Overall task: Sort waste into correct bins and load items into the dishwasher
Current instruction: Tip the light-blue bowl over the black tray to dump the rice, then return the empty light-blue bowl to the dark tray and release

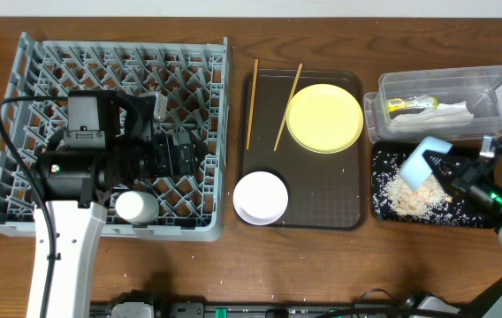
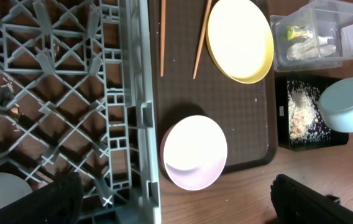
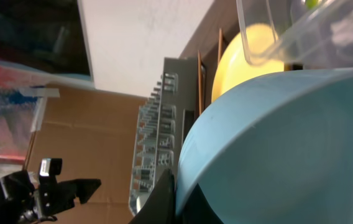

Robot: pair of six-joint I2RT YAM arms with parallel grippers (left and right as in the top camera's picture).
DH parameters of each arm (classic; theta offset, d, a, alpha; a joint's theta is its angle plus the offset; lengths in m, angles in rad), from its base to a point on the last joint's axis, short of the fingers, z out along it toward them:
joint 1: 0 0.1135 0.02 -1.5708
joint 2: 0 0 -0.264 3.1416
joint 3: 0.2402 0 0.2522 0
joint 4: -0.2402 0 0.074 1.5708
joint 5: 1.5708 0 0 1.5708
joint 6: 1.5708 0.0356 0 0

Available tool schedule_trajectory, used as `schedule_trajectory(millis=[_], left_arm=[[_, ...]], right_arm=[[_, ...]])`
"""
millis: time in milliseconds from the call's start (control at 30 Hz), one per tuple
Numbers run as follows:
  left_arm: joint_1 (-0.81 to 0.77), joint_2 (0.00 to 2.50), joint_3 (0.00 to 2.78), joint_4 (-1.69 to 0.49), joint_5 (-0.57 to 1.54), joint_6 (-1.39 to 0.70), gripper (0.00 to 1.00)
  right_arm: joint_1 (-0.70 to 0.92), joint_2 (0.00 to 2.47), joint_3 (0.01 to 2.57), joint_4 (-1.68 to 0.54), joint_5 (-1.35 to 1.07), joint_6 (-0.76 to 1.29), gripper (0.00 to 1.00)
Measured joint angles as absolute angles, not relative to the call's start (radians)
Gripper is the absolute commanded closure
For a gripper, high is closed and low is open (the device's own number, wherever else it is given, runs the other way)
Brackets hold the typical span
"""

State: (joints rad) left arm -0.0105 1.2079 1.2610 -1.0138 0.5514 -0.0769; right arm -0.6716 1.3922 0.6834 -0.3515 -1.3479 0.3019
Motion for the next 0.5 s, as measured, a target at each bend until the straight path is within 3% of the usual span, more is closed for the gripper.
schedule_trajectory(millis=[233,500], left_arm=[[-0.010,1.208,1.261,-1.014,0.551,-0.077,0.02],[-0.010,1.208,1.261,-1.014,0.551,-0.077,0.02]], right_arm=[[-0.532,1.369,0.683,-0.399,-1.308,0.268,0.99],[-0.070,1.111,0.686,-0.463,-1.009,0.258,0.99]])
